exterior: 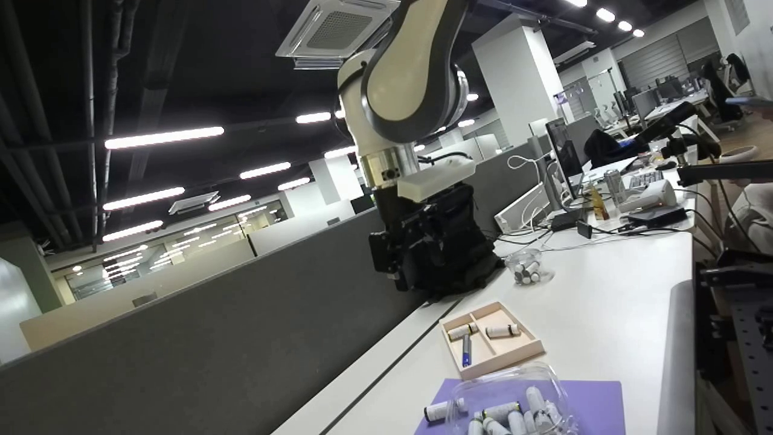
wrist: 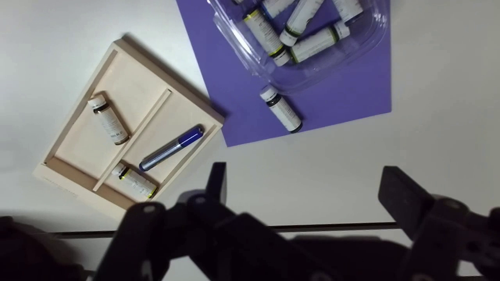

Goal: Take the bottle from the table and put it in the bottom compartment of the box

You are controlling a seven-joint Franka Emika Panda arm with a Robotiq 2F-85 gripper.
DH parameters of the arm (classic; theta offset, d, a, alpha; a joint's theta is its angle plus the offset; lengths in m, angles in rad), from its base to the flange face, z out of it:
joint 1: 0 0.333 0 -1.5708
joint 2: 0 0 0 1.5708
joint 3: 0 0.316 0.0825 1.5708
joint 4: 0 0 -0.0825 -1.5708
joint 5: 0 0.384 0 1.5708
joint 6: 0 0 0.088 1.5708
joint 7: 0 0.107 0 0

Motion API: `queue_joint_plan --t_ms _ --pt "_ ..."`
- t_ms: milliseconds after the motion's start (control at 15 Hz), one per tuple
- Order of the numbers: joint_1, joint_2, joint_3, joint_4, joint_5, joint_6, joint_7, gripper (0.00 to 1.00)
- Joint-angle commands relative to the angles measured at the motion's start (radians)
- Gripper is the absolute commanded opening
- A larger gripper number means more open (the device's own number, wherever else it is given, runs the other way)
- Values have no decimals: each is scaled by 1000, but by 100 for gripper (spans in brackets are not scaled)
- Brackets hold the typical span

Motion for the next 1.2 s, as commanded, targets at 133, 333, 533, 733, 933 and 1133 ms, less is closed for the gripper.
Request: queue_joint_plan --t_ms 133,333,533,733,933,1133 --pt "30 100 -60 67 -3 -2 4 100" --pt "33 122 -63 87 -1 -4 3 100" --pt "31 190 -88 148 -57 -8 -3 100" --pt "38 287 -118 225 -152 -25 -15 100" --pt "66 397 -151 310 -224 -54 -31 100" --pt "100 502 -175 375 -235 -88 -70 100"
